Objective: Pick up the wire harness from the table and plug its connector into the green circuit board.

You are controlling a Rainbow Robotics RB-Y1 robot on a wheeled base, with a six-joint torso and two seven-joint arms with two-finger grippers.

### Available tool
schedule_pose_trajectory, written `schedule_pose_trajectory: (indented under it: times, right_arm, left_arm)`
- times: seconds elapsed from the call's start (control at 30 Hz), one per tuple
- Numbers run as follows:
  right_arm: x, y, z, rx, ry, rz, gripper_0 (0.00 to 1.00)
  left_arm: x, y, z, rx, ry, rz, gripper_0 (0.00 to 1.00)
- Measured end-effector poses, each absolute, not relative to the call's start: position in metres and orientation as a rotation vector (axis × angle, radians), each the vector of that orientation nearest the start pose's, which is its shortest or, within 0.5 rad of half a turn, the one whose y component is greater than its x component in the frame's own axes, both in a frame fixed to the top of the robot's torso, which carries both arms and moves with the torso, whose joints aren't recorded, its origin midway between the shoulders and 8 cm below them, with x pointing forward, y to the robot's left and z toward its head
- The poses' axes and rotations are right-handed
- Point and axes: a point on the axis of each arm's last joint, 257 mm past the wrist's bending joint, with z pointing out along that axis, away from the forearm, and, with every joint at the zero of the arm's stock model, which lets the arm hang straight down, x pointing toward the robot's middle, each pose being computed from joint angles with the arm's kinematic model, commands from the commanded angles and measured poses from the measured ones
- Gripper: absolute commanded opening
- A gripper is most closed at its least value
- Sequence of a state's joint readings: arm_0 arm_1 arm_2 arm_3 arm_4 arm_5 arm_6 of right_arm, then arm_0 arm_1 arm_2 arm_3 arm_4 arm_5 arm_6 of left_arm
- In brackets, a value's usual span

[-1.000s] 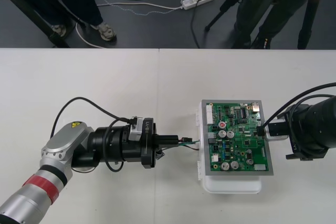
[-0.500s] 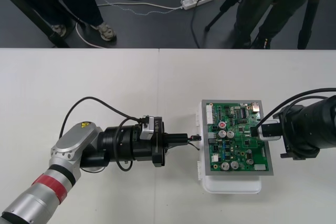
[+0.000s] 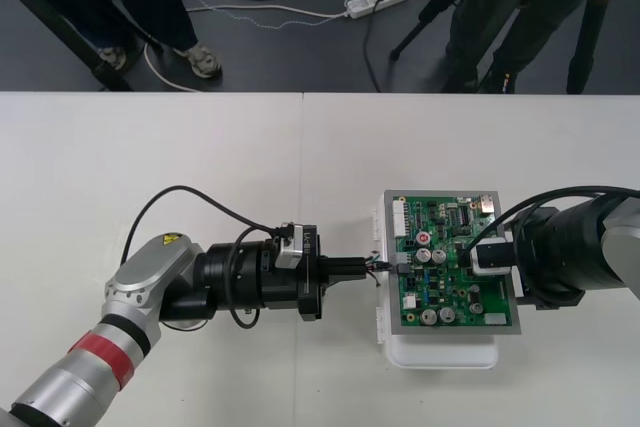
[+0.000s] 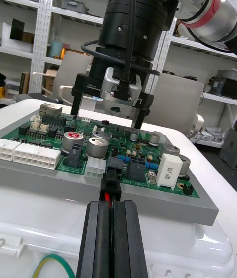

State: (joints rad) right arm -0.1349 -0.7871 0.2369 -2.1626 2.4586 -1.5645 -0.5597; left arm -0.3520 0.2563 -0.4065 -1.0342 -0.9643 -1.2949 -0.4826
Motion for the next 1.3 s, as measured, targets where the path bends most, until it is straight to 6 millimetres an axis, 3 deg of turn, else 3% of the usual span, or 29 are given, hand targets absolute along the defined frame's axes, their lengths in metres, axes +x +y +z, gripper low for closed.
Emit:
schedule_pose_trajectory:
  times: [1.3]
  right_arm:
    - [0.372, -0.25, -0.29, -1.965, 1.985, -0.273, 1.0]
  left_arm:
    - [0.348, -0.057, -0.242, 1.194, 1.039, -1.156, 0.0]
